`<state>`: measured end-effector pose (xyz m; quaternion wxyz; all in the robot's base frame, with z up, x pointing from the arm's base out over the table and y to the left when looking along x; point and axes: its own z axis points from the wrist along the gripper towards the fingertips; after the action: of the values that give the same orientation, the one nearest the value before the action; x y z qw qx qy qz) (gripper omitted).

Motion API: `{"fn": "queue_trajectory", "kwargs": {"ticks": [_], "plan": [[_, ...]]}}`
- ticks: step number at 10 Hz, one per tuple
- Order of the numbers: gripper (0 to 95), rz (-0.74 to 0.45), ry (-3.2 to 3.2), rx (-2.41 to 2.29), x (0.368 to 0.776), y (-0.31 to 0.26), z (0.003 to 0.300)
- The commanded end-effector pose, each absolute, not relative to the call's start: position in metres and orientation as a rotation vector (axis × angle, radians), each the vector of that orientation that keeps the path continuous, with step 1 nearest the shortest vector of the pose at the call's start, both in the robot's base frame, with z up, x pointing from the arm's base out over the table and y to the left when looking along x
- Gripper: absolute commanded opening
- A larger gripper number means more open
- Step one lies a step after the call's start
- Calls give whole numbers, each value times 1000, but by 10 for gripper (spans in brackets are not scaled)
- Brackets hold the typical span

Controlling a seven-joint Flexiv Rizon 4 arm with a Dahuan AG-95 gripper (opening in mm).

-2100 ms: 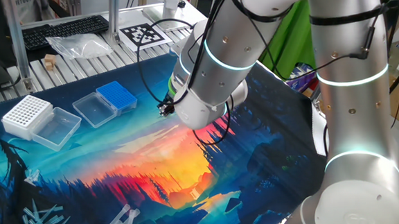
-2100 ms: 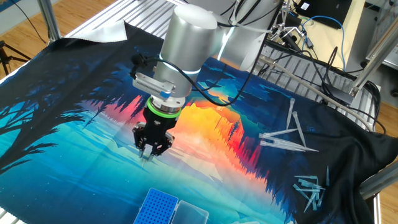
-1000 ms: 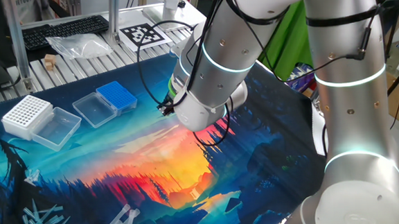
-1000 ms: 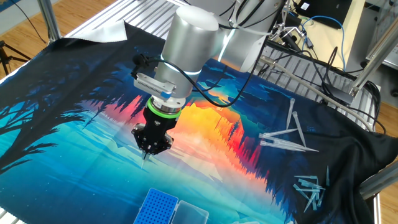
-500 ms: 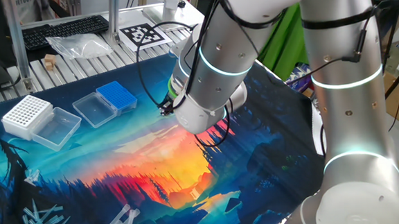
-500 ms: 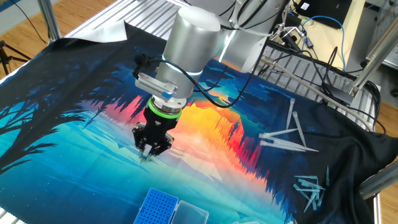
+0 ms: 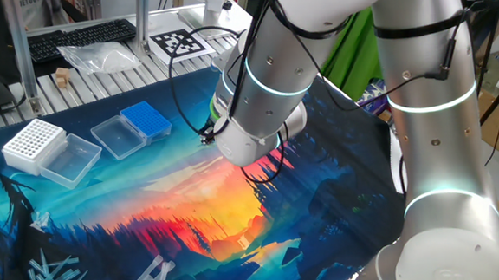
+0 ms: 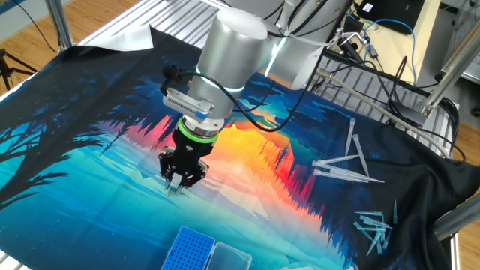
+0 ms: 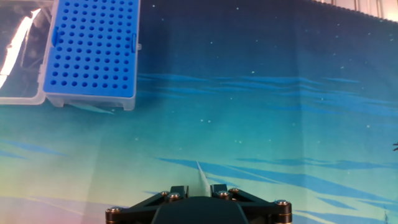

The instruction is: Insert a small pipette tip into the holder for small pipette tips

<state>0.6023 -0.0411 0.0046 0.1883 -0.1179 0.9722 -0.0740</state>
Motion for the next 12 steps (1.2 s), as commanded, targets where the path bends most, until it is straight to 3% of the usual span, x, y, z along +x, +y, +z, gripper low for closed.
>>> {"fn": "queue_trajectory", "kwargs": {"ticks": [1,12], "plan": [[190,-164,2756,-334,603,-39,4],[190,-143,2774,-353,608,-43,5]]}}
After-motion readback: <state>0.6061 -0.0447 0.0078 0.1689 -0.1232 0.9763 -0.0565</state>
